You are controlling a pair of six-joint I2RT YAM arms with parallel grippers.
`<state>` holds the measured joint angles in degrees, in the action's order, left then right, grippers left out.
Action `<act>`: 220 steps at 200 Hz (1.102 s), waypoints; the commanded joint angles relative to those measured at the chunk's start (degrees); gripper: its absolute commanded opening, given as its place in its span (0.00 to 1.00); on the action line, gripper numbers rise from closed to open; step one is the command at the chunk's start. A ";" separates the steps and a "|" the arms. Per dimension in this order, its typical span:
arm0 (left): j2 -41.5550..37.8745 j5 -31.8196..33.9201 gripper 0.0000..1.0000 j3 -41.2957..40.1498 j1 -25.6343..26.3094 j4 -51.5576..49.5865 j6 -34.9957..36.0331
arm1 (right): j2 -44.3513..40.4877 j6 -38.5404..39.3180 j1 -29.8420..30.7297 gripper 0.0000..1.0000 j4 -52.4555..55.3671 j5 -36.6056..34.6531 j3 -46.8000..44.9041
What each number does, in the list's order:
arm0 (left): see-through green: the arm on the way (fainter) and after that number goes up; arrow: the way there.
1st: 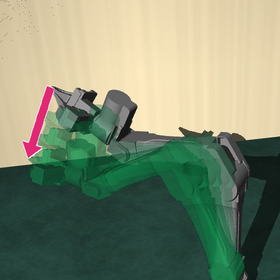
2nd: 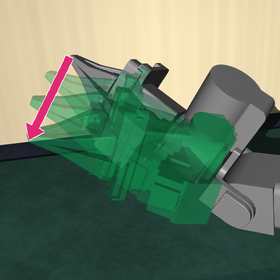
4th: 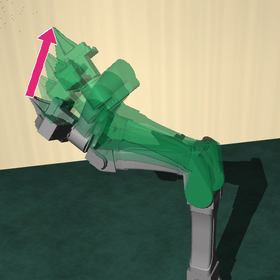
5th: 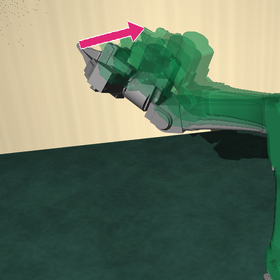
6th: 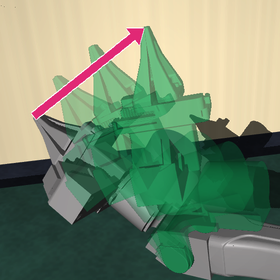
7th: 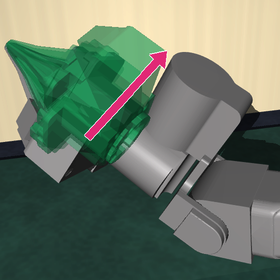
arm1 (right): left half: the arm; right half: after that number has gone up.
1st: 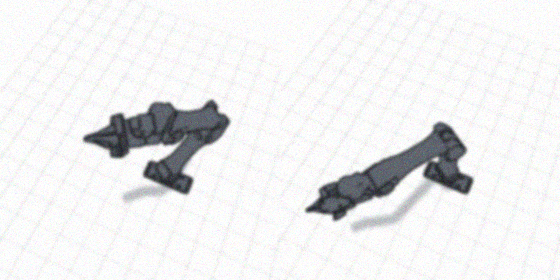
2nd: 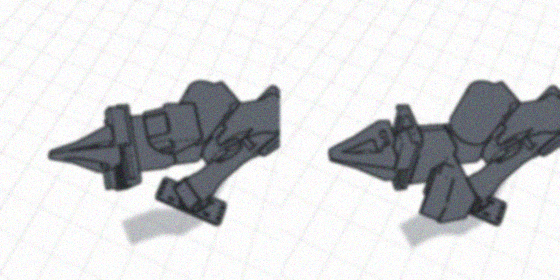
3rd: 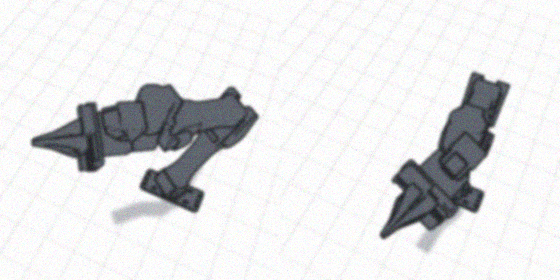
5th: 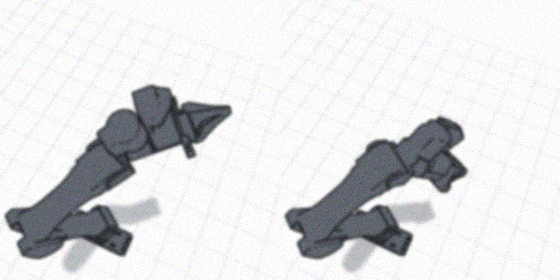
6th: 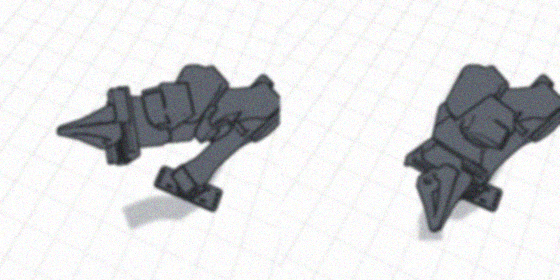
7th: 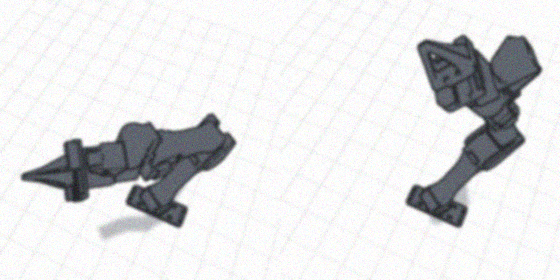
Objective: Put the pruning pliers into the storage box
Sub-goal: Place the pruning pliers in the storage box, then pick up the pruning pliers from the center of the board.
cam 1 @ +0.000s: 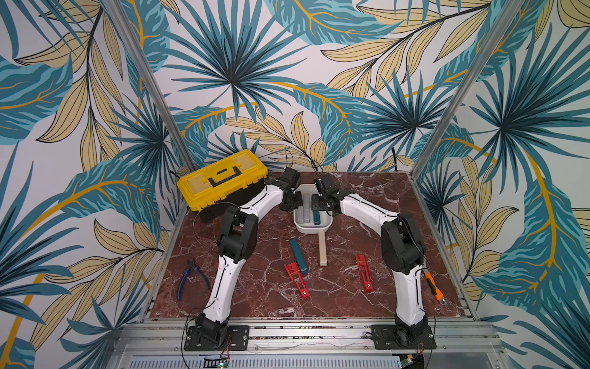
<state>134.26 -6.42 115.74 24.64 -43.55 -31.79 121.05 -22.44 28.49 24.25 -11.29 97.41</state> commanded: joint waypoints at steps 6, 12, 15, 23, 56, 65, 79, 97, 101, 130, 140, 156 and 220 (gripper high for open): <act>-2.25 -1.38 0.00 -0.67 0.05 0.14 -0.42 | -4.73 0.07 0.06 0.54 -0.52 -0.02 -3.54; -2.30 -1.32 0.00 -0.69 0.12 0.22 -0.38 | -5.66 0.07 0.05 0.54 -1.04 0.06 -4.32; -2.25 -1.39 0.00 -0.69 0.08 0.16 -0.38 | -6.04 0.04 0.05 0.54 -1.28 0.11 -4.81; -2.30 -1.25 0.00 -0.67 0.05 0.09 -0.38 | -7.08 0.08 0.07 0.55 -1.53 0.04 -5.65; -2.28 -1.19 0.00 -0.60 0.11 0.07 -0.28 | -10.66 0.02 0.26 0.55 -1.49 0.26 -8.15; -2.27 -1.23 0.00 -0.61 0.11 0.13 -0.29 | -11.66 -0.06 0.39 0.55 -1.81 0.09 -9.21; -2.30 -1.07 0.00 -0.61 0.14 -0.04 -0.24 | -13.29 -0.32 0.56 0.55 -2.32 0.19 -10.95; -2.27 -1.02 0.00 -0.61 0.08 -0.18 -0.12 | -15.52 -0.75 0.93 0.55 -2.83 0.70 -13.31; -2.26 -0.97 0.00 -0.61 0.10 -0.18 -0.07 | -16.02 -0.81 1.03 0.55 -3.01 0.84 -13.84; -2.26 -1.10 0.00 -0.59 0.13 -0.04 -0.10 | -19.93 -1.03 2.24 0.56 -3.32 1.35 -17.22; -2.31 -1.22 0.00 -0.61 0.06 0.04 -0.11 | -21.35 -1.12 2.74 0.57 -3.25 1.46 -18.26; -2.24 -1.20 0.00 -0.68 0.08 0.13 -0.05 | -23.82 -1.38 3.57 0.58 -3.37 1.03 -19.89; -2.47 -1.34 0.00 -0.95 0.07 0.15 0.11 | -30.19 -3.48 6.78 0.59 -3.22 0.50 -25.93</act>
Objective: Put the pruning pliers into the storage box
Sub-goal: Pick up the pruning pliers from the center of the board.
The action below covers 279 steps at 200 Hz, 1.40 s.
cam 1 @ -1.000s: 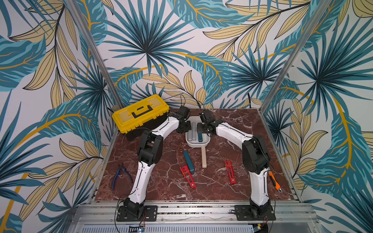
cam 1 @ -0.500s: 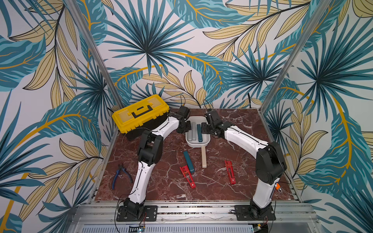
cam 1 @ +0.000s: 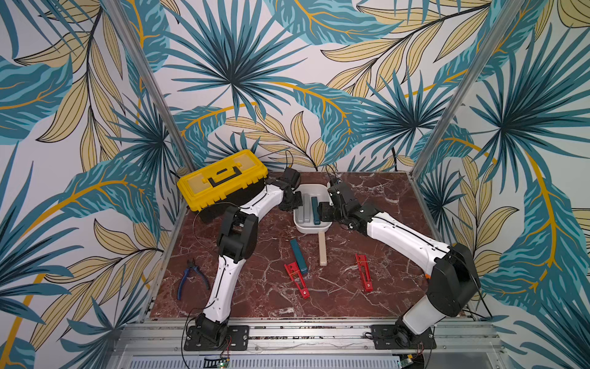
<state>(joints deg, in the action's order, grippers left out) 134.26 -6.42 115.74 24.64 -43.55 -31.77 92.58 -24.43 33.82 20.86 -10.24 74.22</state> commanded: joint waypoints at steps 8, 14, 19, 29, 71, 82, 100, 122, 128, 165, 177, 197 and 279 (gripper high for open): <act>-2.50 -1.29 0.00 -0.91 0.05 0.13 0.15 | -2.31 -1.76 2.19 0.59 0.31 -0.57 -3.28; -2.50 -1.13 0.00 -1.00 0.12 0.05 0.21 | -2.75 -2.08 2.74 0.59 0.40 -0.61 -3.93; -2.58 -1.18 0.00 -1.11 0.08 0.15 0.31 | -3.14 -2.22 3.36 0.59 0.33 -0.66 -4.39; -2.60 -1.18 0.00 -1.21 0.06 0.24 0.31 | -3.94 -2.62 4.51 0.59 0.69 -0.81 -5.30; -2.95 -1.47 0.00 -1.92 -0.02 1.09 0.06 | -7.63 -4.77 8.75 0.60 1.49 -2.00 -8.88; -2.95 -1.57 0.00 -2.01 0.03 1.10 0.04 | -8.38 -5.59 9.31 0.60 1.53 -2.35 -10.02; -2.99 -1.62 0.00 -2.01 -0.01 1.14 0.11 | -9.99 -6.97 10.17 0.60 -0.31 -1.93 -12.74; -3.10 -1.67 0.00 -2.18 0.04 1.11 0.14 | -10.69 -8.00 11.64 0.60 0.29 -2.69 -13.70; -3.20 -1.65 0.00 -2.32 0.02 1.25 0.13 | -10.89 -8.14 11.87 0.60 0.25 -2.90 -13.97; -3.37 -1.85 0.00 -2.80 0.04 1.79 -0.04 | -10.21 -8.68 15.45 0.59 -1.35 -3.20 -14.71; -3.32 -2.02 0.00 -2.89 0.04 1.80 0.10 | -9.25 -8.64 16.24 0.59 -1.35 -3.55 -14.29; -3.47 -1.82 0.00 -2.98 -0.04 1.71 0.13 | -7.40 -8.70 17.36 0.59 -1.00 -3.82 -13.41; -4.08 -2.26 0.00 -3.51 -0.46 1.89 0.35 | -2.81 -7.21 18.90 0.59 -4.25 -2.63 -13.56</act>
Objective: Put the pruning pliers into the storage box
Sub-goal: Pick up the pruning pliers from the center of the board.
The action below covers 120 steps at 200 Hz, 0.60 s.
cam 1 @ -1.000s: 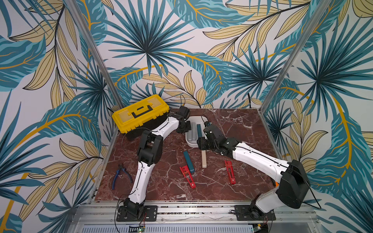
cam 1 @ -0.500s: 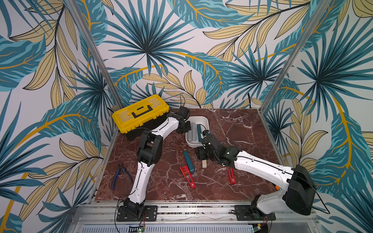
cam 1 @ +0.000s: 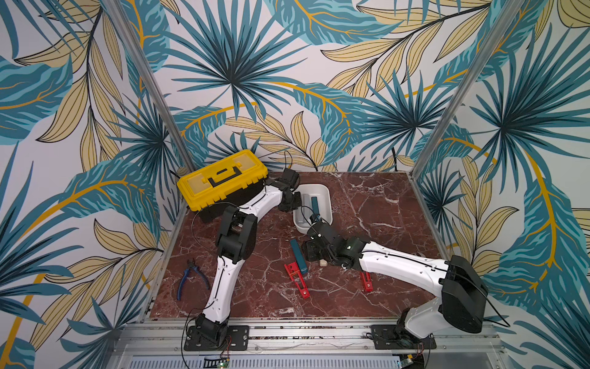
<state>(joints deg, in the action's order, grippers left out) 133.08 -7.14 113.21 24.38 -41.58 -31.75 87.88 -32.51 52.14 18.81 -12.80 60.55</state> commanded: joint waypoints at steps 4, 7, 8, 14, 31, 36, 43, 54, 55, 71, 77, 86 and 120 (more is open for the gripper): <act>-2.84 -1.56 0.00 -0.97 -0.19 -0.12 0.29 | 2.18 0.98 0.60 0.59 -2.70 0.12 0.01; -2.82 -1.56 0.00 -0.95 -0.11 -0.09 0.28 | 2.39 0.96 0.64 0.59 -2.93 0.18 -0.07; -2.82 -1.56 0.00 -0.96 -0.07 -0.09 0.28 | 2.48 1.00 0.66 0.58 -3.05 0.21 -0.08; -2.91 -1.53 0.00 -1.05 -0.19 -0.14 0.32 | 3.02 1.11 0.77 0.59 -3.44 0.52 -0.05; -2.94 -1.46 0.00 -1.05 -0.23 -0.17 0.46 | 4.74 1.79 0.90 0.58 -3.91 0.77 0.43; -2.91 -1.46 0.00 -1.05 -0.28 -0.19 0.46 | 5.19 2.00 0.94 0.58 -4.00 0.91 0.59; -3.02 -1.43 0.00 -1.05 -0.30 -0.25 0.47 | 5.78 2.31 0.88 0.58 -3.80 0.84 0.91; -3.10 -1.35 0.00 -1.10 -0.30 -0.25 0.48 | 6.69 2.60 0.93 0.58 -3.17 0.59 1.35; -3.14 -1.37 0.00 -1.08 -0.30 -0.25 0.47 | 6.78 2.66 0.89 0.58 -3.12 0.58 1.38; -3.29 -1.47 0.00 -1.45 -0.31 0.08 0.50 | 8.23 3.05 0.86 0.58 -2.83 1.50 2.12; -3.33 -1.43 0.00 -1.47 -0.36 0.18 0.43 | 8.73 3.07 0.86 0.58 -2.89 1.85 2.29; -3.23 -1.52 0.00 -1.67 -0.39 0.22 0.38 | 9.51 3.07 0.92 0.58 -3.32 2.31 2.47; -3.26 -1.74 0.00 -1.94 -0.50 0.51 0.29 | 12.61 3.40 0.94 0.58 -4.02 3.21 3.56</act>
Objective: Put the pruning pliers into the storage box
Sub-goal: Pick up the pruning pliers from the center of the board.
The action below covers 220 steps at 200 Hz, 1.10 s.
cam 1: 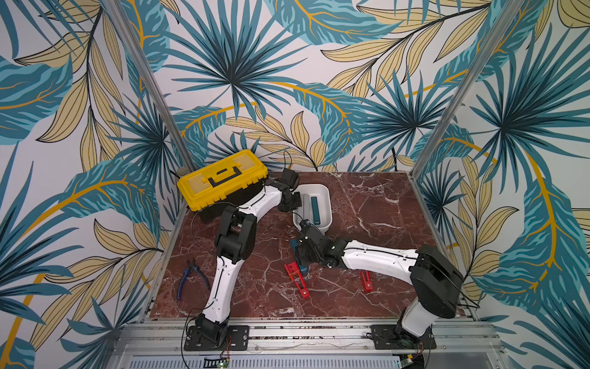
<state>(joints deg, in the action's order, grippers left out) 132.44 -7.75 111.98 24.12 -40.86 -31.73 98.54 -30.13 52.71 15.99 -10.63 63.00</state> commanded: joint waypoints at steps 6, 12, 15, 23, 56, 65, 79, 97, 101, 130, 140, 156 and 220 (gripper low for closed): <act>-2.68 -1.16 0.00 -0.71 -0.30 -0.28 0.33 | 2.32 0.97 0.38 0.58 -1.50 1.12 1.06; -2.66 -1.17 0.00 -0.80 -0.36 -0.22 0.29 | 2.66 1.04 0.38 0.58 -1.72 1.32 1.07; -2.71 -1.13 0.00 -0.80 -0.38 -0.19 0.26 | 2.82 1.13 0.38 0.58 -1.89 1.39 1.04; -2.72 -1.13 0.00 -1.02 -0.38 -0.05 0.33 | 3.18 1.28 0.40 0.58 -2.26 1.48 1.07; -2.85 -1.39 0.00 -1.76 -0.51 0.43 0.17 | 4.77 1.74 0.39 0.58 -2.27 1.14 1.57; -2.98 -1.48 0.00 -1.90 -0.47 0.52 0.24 | 5.20 1.79 0.38 0.58 -2.30 1.05 1.60; -2.89 -1.55 0.00 -1.88 -0.48 0.52 0.18 | 5.90 1.93 0.38 0.58 -2.78 0.93 1.72; -3.07 -1.72 0.00 -2.23 -0.56 0.75 0.34 | 7.17 2.22 0.39 0.58 -2.48 0.88 2.61; -3.16 -1.58 0.00 -2.36 -0.54 0.91 0.36 | 7.54 2.27 0.38 0.58 -2.34 0.89 2.93; -2.87 -2.15 0.00 -2.54 -0.64 1.32 0.04 | 9.07 2.47 0.38 0.58 -2.34 0.18 3.96; -2.82 -2.27 0.00 -2.63 -0.64 1.48 -0.09 | 9.50 2.69 0.32 0.58 -2.33 -0.24 4.23; -3.02 -2.14 0.00 -2.72 -0.60 1.37 0.02 | 10.37 2.93 0.32 0.58 -1.69 -0.69 5.06; -3.52 -2.02 0.00 -3.47 -0.77 1.63 0.26 | 13.16 2.76 0.24 0.55 -0.87 -0.61 7.03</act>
<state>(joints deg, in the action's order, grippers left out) 131.24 -8.84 109.43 23.55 -39.05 -31.73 110.10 -27.77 52.73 13.76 -10.26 69.36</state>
